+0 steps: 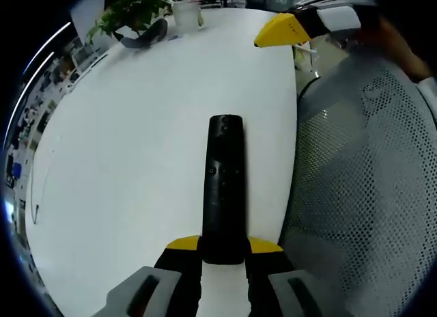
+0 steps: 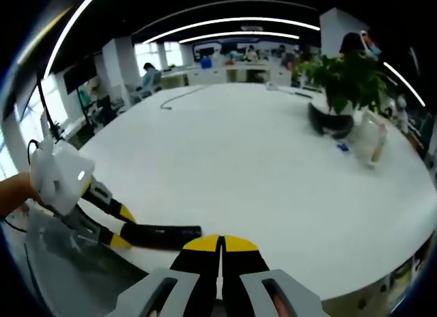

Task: Press the specified remote control buttons in sequence, fully releasing each button before pressing the next.

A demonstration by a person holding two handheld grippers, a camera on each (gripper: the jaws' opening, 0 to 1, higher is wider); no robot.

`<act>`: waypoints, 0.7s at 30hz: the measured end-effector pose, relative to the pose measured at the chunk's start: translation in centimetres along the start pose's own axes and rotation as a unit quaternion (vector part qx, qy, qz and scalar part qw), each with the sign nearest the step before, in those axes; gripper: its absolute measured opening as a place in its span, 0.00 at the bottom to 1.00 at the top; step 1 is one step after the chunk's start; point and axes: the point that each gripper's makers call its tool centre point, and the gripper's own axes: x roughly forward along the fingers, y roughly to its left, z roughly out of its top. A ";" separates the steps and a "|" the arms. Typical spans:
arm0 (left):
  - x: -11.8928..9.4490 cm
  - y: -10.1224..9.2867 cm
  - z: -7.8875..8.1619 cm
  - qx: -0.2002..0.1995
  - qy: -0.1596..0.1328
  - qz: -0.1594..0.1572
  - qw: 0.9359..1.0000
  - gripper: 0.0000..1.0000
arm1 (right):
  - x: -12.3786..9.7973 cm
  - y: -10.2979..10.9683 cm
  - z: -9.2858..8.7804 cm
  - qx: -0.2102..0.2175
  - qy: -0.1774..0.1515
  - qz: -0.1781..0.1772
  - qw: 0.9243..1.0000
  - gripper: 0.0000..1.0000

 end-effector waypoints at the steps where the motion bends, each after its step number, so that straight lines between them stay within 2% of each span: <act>1: 0.0 -0.1 0.0 -0.001 -0.003 0.000 1.000 0.23 | 0.0 0.1 -0.1 -0.001 0.002 0.001 1.000 0.00; 11: -0.2 -1.3 -0.3 -0.011 -0.021 0.002 1.000 0.23 | 0.3 1.0 -0.8 0.011 0.028 0.022 0.999 0.00; 14: -0.2 -1.6 -0.3 -0.017 -0.030 0.006 0.999 0.23 | 0.5 2.1 -1.2 0.030 0.057 0.055 0.996 0.00; 19: -0.3 -1.6 -0.4 -0.024 -0.049 0.008 0.998 0.23 | 1.4 1.9 -1.8 0.022 0.098 0.056 0.993 0.00; 21: -0.3 -1.7 -0.4 -0.021 -0.061 0.009 0.998 0.23 | 2.0 2.0 -1.2 0.021 0.103 0.064 0.992 0.00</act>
